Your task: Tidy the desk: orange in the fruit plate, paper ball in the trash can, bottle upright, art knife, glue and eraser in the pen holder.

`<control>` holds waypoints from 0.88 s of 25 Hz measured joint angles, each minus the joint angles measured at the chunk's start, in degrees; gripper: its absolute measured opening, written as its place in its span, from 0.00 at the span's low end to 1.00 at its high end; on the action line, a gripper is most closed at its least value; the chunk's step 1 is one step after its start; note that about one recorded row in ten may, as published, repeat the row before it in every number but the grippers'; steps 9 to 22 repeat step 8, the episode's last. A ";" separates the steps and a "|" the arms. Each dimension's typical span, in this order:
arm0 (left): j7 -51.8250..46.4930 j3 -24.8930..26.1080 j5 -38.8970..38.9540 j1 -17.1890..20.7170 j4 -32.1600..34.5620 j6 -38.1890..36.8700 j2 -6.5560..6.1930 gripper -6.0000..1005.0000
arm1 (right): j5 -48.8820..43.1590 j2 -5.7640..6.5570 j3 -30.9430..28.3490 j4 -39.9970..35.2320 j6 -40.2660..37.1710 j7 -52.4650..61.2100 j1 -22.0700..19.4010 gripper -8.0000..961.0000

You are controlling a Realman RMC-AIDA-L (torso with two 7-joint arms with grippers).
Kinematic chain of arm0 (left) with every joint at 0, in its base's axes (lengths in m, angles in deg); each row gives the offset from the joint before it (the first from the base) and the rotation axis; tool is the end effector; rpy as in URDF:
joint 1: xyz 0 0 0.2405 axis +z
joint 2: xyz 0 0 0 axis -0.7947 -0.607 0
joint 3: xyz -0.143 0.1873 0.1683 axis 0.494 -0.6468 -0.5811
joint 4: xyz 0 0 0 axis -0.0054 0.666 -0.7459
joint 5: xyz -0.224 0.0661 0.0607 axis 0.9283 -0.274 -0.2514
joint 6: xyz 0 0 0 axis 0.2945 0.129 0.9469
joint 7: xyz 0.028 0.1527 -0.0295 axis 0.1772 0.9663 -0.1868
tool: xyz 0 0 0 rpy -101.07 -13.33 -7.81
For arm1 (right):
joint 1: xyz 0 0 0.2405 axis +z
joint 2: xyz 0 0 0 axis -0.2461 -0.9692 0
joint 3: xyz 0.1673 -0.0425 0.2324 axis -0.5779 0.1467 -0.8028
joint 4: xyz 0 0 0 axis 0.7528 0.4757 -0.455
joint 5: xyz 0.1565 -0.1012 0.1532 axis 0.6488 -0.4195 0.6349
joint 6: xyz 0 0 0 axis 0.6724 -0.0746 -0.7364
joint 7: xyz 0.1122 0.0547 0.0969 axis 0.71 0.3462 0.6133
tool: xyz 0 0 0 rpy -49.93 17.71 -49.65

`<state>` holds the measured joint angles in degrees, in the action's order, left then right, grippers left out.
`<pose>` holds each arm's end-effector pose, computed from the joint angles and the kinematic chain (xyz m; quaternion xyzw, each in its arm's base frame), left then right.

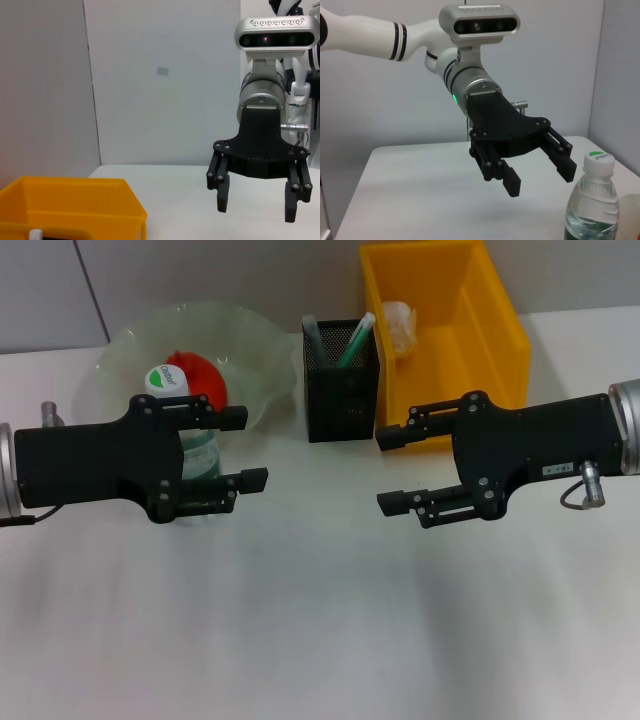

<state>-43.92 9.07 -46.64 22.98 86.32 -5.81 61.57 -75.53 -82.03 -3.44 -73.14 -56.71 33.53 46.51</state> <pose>-0.2366 0.3847 -0.0045 -0.9598 -0.0233 -0.2613 0.0998 0.2307 0.3789 0.0123 -0.9721 0.0197 0.2231 0.0702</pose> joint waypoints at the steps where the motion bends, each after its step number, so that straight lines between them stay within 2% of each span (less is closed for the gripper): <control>1: 0.00 0.00 0.00 0.00 0.00 0.00 0.00 0.68 | 0.00 -0.08 0.00 -0.10 -0.01 0.00 -0.04 0.71; 3: -0.79 0.10 0.00 -0.07 -0.02 -0.15 -0.50 0.68 | 0.01 -0.16 0.02 -0.41 -0.02 -0.01 -0.21 0.71; 8: -0.94 0.46 0.00 0.31 0.41 -0.15 -0.68 0.68 | 0.01 0.01 0.03 -0.64 -0.06 -0.04 -0.37 0.71; 22: -0.94 0.46 0.00 0.31 0.41 -0.15 -0.68 0.68 | 0.01 0.01 0.03 -0.64 -0.06 -0.04 -0.37 0.71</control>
